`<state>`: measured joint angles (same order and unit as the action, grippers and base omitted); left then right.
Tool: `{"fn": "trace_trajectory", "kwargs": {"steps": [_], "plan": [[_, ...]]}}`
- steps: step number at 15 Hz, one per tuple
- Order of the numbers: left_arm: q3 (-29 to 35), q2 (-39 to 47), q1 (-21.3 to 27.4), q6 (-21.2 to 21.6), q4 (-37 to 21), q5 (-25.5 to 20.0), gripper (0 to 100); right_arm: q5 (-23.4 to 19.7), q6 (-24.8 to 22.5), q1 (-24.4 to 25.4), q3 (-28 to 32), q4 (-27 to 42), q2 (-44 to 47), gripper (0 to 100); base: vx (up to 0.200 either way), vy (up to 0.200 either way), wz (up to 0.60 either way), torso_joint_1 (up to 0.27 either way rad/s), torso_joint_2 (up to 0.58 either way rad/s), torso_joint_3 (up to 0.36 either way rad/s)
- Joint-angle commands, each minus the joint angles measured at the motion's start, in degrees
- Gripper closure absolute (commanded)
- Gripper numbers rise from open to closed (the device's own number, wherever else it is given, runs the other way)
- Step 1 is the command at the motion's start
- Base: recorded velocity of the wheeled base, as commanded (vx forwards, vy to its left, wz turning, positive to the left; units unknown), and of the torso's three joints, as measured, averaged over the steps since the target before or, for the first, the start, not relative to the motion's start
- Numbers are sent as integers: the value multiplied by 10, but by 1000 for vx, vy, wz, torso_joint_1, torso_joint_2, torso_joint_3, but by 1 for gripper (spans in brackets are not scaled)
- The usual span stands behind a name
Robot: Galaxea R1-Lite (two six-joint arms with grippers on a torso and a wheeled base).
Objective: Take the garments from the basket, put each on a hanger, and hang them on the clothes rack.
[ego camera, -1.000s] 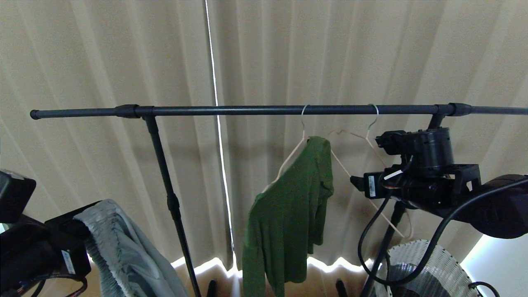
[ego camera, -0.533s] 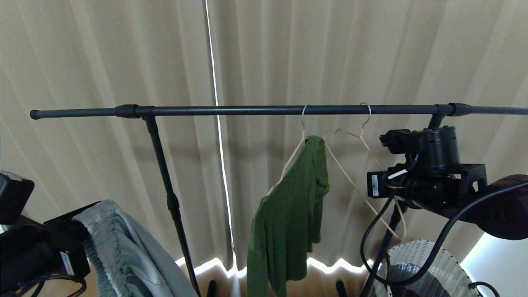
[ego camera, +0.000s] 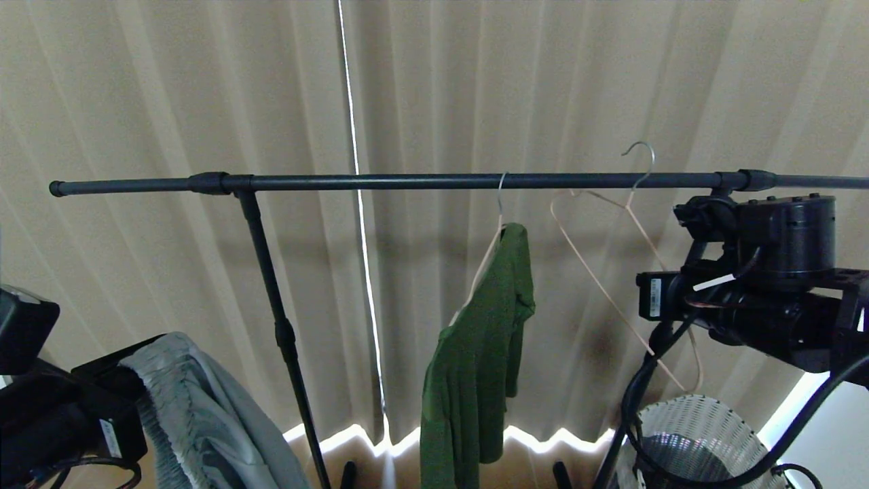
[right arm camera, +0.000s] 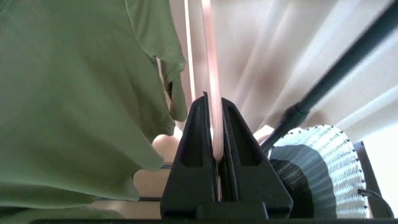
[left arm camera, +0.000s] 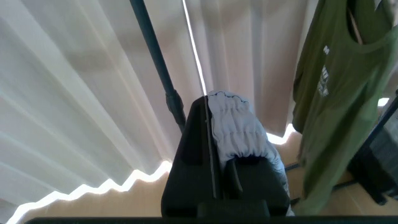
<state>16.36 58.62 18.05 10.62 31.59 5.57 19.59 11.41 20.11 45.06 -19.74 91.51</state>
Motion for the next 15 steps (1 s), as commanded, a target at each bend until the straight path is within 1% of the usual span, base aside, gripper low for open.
{"fn": "trace_trajectory", "kwargs": {"steps": [1, 2, 4, 15], "plan": [[-2, 0, 0, 6, 1, 1, 100, -2, 0, 0, -22, 0, -40, 100, 0, 0, 0, 0, 0, 0], [-3, 0, 0, 10, 1, 1, 100, -3, -1, 0, -33, 0, -52, 100, 0, 0, 0, 0, 0, 0], [-3, -1, 0, 11, 1, 1, 100, -3, -1, 0, -41, 0, -60, 100, -200, 0, 0, 0, 5, 7], [-9, -11, 0, 17, 1, 1, 100, -2, -2, 0, -42, -1, -76, 100, -200, 0, 0, 4, 5, 2]]}}
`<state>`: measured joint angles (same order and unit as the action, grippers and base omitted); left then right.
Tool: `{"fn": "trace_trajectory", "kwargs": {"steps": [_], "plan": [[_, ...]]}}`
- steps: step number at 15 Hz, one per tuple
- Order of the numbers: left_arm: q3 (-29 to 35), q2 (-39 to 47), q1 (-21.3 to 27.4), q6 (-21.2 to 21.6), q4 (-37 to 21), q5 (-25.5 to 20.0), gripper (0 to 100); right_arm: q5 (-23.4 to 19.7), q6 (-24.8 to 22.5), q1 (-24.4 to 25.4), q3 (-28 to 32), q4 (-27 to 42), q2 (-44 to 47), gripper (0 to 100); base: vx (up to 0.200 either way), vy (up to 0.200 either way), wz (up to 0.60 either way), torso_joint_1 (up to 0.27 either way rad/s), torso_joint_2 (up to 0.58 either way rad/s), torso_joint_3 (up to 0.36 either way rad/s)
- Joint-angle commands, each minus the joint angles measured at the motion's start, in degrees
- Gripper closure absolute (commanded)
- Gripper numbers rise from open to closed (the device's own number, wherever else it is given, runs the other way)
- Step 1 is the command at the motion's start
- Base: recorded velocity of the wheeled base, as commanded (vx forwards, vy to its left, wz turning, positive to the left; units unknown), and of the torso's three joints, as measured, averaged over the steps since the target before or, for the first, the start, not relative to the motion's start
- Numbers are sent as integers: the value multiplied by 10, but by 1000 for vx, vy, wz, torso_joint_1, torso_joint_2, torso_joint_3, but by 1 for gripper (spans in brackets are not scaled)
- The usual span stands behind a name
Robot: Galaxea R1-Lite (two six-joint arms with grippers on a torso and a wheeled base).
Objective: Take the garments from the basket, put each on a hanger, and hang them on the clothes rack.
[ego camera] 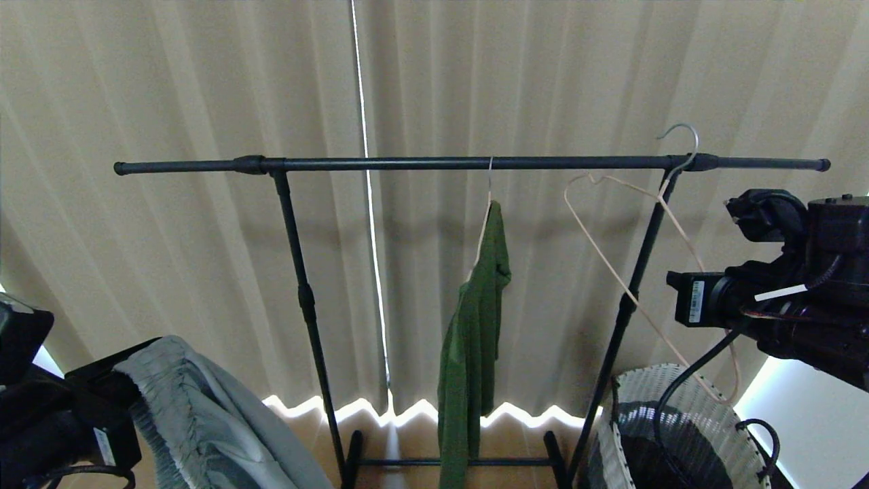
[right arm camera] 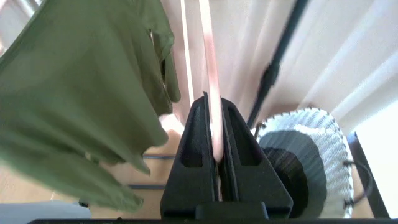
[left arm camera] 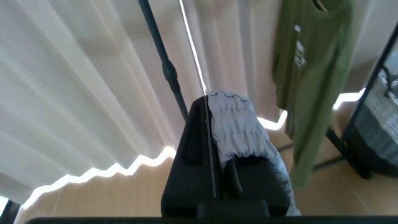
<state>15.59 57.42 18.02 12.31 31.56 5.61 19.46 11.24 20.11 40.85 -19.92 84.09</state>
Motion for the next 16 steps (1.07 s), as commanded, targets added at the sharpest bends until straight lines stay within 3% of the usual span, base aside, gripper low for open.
{"fn": "trace_trajectory", "kwargs": {"steps": [1, 4, 8, 12, 16], "plan": [[-3, 1, 0, 1, 1, 0, 100, 0, 0, 0, -2, 0, -2, 100, -200, 0, 0, 7, -2, 2], [-7, 1, 14, 5, 1, 0, 100, -3, 3, 0, -6, 0, -6, 100, -67, 0, 0, 2, 2, 1], [-7, 11, 72, 7, 0, 1, 100, -6, 4, 5, -10, -3, -6, 100, 0, 0, 0, 0, 0, 0], [81, 95, 72, 28, -4, 18, 100, -32, 3, 48, -27, -108, 5, 100, 0, 0, 0, 0, 0, 0], [227, 227, 75, 23, -3, 94, 100, -61, 4, 114, -32, -161, 13, 100, 0, 0, 0, 0, 0, 0]]}}
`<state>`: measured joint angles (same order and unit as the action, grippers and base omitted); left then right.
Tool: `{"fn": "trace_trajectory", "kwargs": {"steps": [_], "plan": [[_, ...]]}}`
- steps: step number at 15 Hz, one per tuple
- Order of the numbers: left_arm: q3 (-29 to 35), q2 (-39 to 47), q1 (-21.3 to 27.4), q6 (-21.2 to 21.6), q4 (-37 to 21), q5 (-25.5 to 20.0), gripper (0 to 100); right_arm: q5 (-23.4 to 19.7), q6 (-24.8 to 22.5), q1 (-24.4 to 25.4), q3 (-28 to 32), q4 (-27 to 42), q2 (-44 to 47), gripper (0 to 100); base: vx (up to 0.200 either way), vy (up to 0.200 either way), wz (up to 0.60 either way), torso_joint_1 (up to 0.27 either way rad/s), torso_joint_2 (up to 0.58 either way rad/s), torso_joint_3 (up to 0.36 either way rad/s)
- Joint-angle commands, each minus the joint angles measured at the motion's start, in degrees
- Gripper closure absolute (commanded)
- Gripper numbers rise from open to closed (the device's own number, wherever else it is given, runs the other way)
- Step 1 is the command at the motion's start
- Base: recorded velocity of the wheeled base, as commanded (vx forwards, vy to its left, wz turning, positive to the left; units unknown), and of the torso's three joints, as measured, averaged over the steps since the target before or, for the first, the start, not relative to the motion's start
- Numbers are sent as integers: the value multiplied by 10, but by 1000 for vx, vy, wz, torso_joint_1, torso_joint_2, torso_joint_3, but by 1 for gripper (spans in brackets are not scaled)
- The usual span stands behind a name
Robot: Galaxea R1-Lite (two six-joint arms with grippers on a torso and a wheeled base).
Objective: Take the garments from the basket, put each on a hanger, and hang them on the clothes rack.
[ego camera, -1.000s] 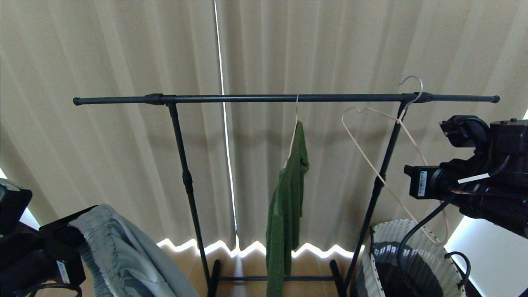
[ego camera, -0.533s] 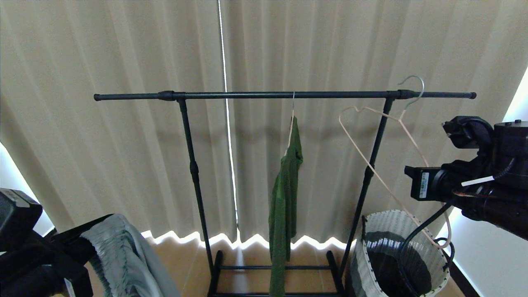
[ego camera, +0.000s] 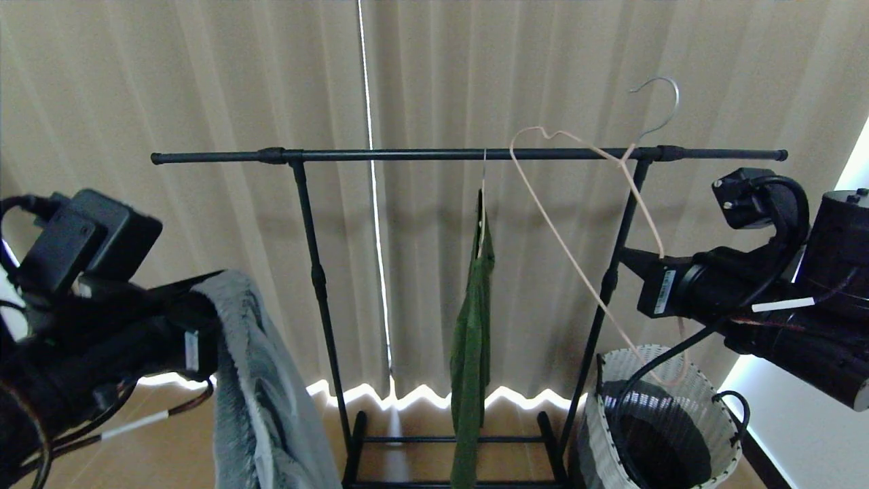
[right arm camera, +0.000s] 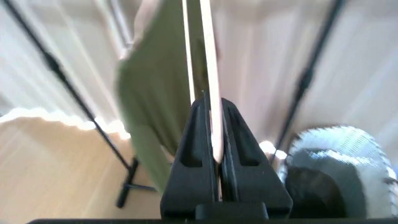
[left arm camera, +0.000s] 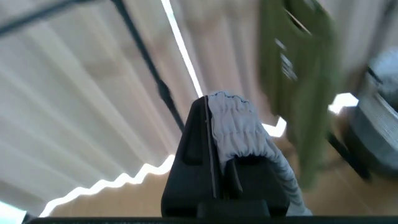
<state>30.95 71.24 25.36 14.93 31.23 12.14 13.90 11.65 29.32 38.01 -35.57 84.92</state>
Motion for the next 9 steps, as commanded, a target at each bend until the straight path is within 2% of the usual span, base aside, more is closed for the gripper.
{"fn": "trace_trajectory", "kwargs": {"steps": [1, 4, 5, 6, 9], "plan": [[117, 122, 1, -9, 1, 52, 100, -22, 0, 36, -10, -13, 5, 100, 0, 0, 0, 0, 0, 0], [219, 204, 2, -19, 0, 124, 100, -54, 14, 78, -30, -20, 7, 100, 0, 0, 0, 0, 0, 0], [273, 246, 1, -19, 0, 162, 100, -79, 32, 98, -43, -20, 7, 100, 0, 0, 0, 0, 0, 0], [312, 274, -1, -19, 0, 181, 100, -94, 34, 107, -51, -20, 7, 100, 0, 0, 0, 0, 0, 0], [380, 323, -11, -19, -3, 193, 100, -120, 33, 132, -67, -20, 4, 100, 0, 0, 0, 0, 0, 0]]}}
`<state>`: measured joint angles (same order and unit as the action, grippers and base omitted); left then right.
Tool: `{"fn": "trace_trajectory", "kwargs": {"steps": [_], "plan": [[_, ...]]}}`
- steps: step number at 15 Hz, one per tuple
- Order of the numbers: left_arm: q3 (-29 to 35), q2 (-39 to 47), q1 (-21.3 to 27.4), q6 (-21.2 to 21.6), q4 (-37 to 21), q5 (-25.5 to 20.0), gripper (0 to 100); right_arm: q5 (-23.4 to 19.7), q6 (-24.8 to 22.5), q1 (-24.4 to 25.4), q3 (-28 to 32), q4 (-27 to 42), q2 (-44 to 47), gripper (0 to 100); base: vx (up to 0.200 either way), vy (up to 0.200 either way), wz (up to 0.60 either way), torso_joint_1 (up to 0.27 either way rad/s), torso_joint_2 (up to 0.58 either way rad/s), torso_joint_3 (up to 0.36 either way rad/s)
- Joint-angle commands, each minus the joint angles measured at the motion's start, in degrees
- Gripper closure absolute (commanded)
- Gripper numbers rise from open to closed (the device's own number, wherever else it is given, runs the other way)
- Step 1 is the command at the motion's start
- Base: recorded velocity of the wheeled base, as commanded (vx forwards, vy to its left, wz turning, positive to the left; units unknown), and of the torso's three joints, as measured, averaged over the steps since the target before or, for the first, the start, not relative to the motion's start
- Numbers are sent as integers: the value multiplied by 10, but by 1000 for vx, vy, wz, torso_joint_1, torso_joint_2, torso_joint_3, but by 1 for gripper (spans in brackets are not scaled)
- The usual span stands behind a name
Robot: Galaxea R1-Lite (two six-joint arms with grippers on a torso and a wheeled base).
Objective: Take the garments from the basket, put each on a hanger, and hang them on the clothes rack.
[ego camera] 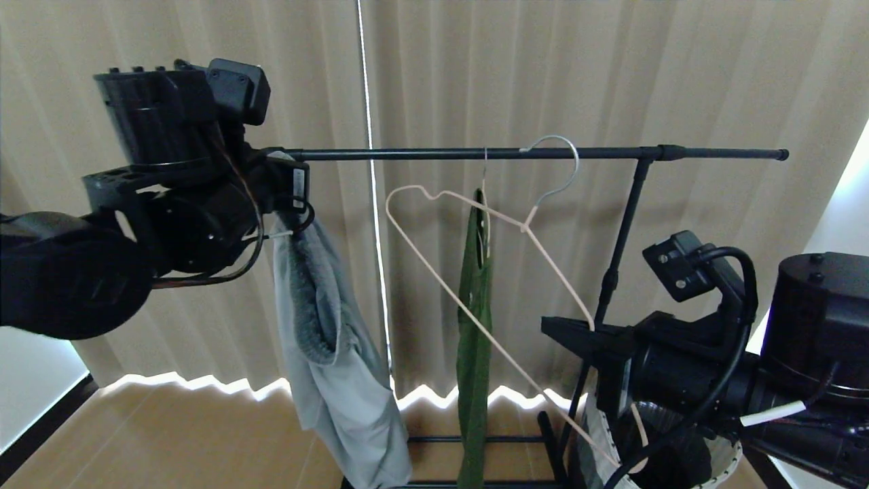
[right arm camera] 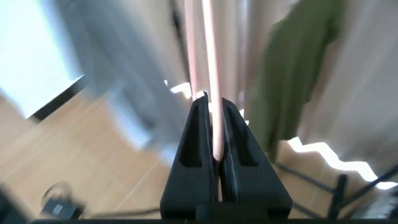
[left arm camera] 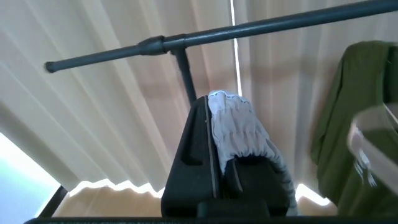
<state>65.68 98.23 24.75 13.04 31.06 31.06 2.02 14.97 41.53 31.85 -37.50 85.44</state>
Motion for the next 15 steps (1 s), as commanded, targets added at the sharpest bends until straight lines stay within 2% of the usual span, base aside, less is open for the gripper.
{"fn": "trace_trajectory", "kwargs": {"steps": [1, 2, 3, 10, 15], "plan": [[52, 66, -5, 0, -5, 4, 100, -8, -1, 31, -12, 0, -5, 100, 0, 0, 0, 0, 0, 0], [61, 71, -4, 0, -14, 4, 100, -7, -1, 60, -14, 0, -4, 100, 0, 0, 0, 0, 0, 0], [62, 71, -4, 0, -14, 4, 100, -8, -1, 68, -13, 0, -3, 100, 0, 0, 0, 0, 0, 0], [64, 71, -2, 3, -14, 18, 100, -11, -1, 80, -13, -1, -2, 100, 0, 0, 0, 0, 0, 0], [71, 80, -5, 3, -15, 24, 100, -9, -1, 112, -24, 0, -19, 100, 0, 0, 0, 0, 0, 0]]}}
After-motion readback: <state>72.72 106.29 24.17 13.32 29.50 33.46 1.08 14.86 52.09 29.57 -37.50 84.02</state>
